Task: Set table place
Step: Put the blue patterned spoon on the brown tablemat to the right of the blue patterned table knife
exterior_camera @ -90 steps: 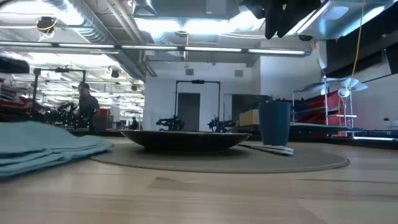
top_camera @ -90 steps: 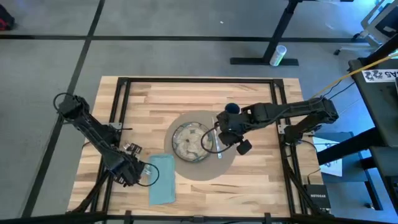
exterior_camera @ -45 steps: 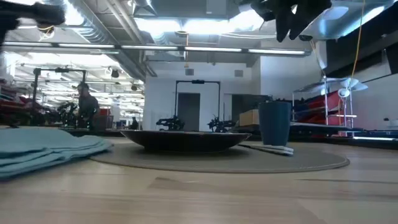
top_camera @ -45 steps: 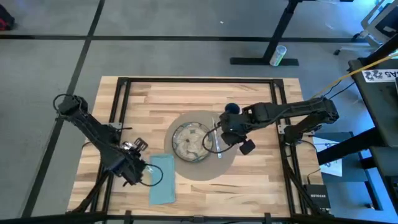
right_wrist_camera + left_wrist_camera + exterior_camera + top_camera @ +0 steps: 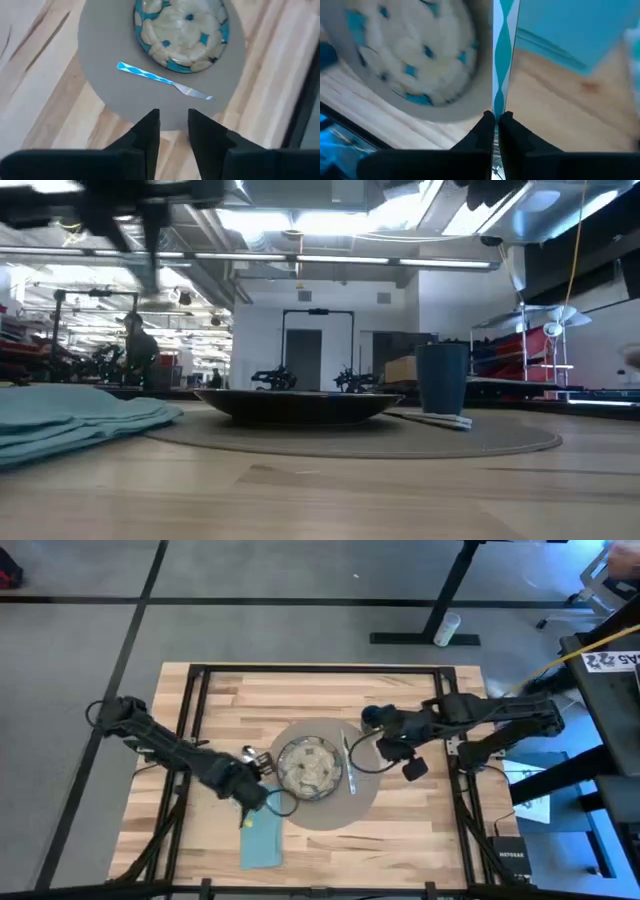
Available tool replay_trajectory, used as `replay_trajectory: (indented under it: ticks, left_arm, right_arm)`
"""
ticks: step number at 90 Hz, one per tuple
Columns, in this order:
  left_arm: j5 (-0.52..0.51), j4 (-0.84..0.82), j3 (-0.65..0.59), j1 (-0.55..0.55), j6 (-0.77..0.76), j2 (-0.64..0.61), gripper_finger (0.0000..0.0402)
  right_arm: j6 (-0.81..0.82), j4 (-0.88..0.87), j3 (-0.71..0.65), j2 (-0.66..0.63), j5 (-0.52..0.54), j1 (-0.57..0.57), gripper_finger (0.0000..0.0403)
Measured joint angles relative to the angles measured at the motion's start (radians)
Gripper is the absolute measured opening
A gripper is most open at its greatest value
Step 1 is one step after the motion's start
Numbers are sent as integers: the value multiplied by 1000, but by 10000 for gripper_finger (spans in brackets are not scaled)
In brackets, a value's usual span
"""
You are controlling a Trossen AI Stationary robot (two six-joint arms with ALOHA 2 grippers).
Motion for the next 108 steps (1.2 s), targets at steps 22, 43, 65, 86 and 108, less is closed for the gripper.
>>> replay_trajectory:
  ticks: [22,43,65,86,108]
  left_arm:
    - [1,187,103,139,313,102,0]
    - [99,313,199,245,410,208,0]
    - [160,323,326,279,492,352,0]
    - [213,327,467,291,525,467,0]
    - [273,342,589,326,602,561,0]
  right_arm:
    - [4,-20,0,-26,12,0,88]
    - [-7,-34,0,-25,19,0,88]
    - [-11,-45,0,-25,19,0,88]
    - [-11,-50,0,-25,19,0,88]
    - [-11,-52,0,-24,19,0,88]
